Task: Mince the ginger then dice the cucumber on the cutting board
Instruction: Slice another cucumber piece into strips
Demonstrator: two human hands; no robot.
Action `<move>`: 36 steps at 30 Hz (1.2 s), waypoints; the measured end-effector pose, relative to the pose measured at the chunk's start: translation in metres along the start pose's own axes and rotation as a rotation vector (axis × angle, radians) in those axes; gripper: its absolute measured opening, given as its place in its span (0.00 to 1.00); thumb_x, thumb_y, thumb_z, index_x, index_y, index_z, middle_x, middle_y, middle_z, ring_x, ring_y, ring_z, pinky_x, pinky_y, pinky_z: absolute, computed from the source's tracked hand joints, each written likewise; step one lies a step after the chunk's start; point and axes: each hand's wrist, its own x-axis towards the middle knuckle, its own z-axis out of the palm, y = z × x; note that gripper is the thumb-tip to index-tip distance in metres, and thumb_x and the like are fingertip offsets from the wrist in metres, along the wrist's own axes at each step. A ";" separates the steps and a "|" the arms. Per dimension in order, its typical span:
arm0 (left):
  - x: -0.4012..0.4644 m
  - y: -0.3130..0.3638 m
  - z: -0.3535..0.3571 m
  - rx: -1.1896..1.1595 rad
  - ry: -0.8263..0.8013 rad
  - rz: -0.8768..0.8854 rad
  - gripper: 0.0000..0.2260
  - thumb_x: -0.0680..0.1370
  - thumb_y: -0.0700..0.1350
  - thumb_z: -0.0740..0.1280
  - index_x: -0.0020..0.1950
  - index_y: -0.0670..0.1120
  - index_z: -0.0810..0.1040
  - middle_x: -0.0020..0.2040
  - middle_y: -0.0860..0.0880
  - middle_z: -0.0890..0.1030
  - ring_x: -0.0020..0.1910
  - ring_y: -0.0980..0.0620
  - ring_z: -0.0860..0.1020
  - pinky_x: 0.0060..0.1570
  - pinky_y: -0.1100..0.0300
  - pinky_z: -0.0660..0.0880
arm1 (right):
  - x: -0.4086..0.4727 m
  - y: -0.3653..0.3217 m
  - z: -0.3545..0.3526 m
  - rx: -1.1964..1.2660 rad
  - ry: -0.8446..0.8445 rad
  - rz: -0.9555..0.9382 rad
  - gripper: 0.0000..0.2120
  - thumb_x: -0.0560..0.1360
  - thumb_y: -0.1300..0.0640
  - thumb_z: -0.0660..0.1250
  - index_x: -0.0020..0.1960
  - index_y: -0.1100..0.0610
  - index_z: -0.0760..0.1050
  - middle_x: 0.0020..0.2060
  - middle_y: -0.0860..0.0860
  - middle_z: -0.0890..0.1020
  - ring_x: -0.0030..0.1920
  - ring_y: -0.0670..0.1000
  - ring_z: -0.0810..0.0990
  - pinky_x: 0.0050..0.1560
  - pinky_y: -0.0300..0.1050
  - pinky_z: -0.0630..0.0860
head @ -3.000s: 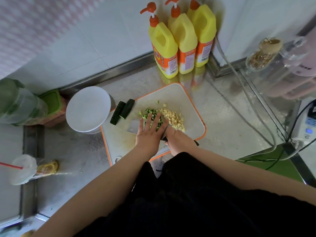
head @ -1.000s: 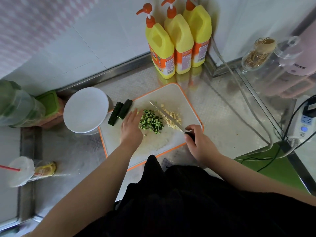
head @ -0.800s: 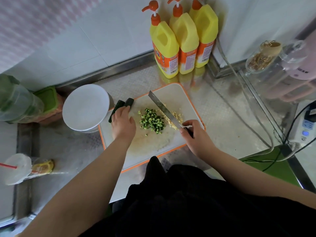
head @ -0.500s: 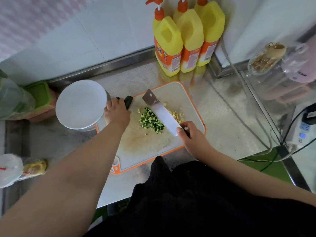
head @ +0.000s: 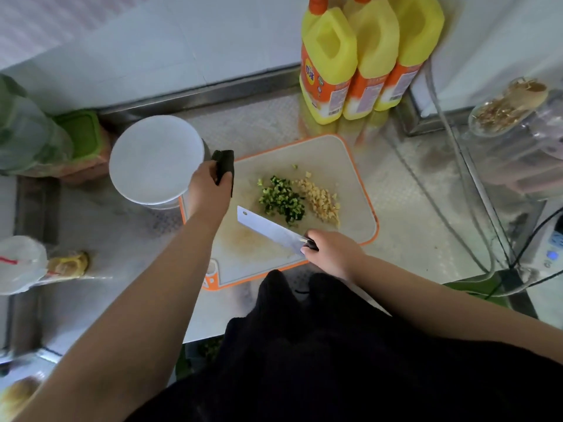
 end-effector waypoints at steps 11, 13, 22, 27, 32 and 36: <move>-0.065 -0.039 0.009 -0.620 -0.182 -0.517 0.13 0.81 0.42 0.65 0.65 0.40 0.75 0.56 0.43 0.79 0.54 0.46 0.79 0.43 0.56 0.79 | 0.043 -0.013 -0.015 0.102 0.109 0.120 0.13 0.79 0.53 0.58 0.38 0.56 0.63 0.32 0.51 0.69 0.37 0.56 0.70 0.34 0.46 0.61; -0.075 -0.038 0.020 -0.601 -0.224 -0.539 0.15 0.80 0.42 0.66 0.66 0.39 0.74 0.56 0.44 0.78 0.53 0.45 0.78 0.44 0.54 0.80 | 0.041 -0.017 -0.014 0.099 0.124 0.107 0.13 0.79 0.53 0.58 0.38 0.57 0.64 0.33 0.52 0.70 0.38 0.57 0.71 0.35 0.46 0.63; -0.095 -0.028 0.041 -0.418 -0.225 -0.498 0.20 0.76 0.49 0.72 0.62 0.45 0.69 0.55 0.48 0.75 0.43 0.53 0.77 0.41 0.50 0.81 | 0.008 -0.021 0.005 -0.094 0.209 -0.145 0.19 0.81 0.47 0.55 0.70 0.50 0.67 0.53 0.52 0.79 0.53 0.56 0.79 0.48 0.50 0.75; -0.109 -0.026 0.035 -0.258 0.150 -0.172 0.23 0.79 0.46 0.65 0.73 0.46 0.64 0.69 0.46 0.66 0.63 0.47 0.70 0.55 0.55 0.67 | -0.002 -0.015 0.009 -0.151 0.284 -0.174 0.22 0.82 0.48 0.52 0.74 0.54 0.62 0.57 0.55 0.76 0.55 0.57 0.76 0.47 0.50 0.72; -0.100 -0.016 0.029 0.125 0.202 0.562 0.18 0.81 0.50 0.58 0.69 0.51 0.74 0.73 0.43 0.66 0.71 0.40 0.63 0.72 0.47 0.58 | -0.007 -0.008 0.013 -0.106 0.318 -0.167 0.17 0.80 0.51 0.60 0.66 0.57 0.66 0.53 0.54 0.77 0.54 0.56 0.76 0.48 0.48 0.73; -0.086 0.001 0.040 0.578 -0.265 0.746 0.25 0.79 0.65 0.44 0.74 0.63 0.64 0.80 0.51 0.52 0.78 0.40 0.47 0.73 0.37 0.41 | -0.011 -0.010 0.012 -0.095 0.331 -0.173 0.13 0.79 0.53 0.63 0.60 0.58 0.68 0.51 0.54 0.77 0.53 0.56 0.76 0.45 0.48 0.72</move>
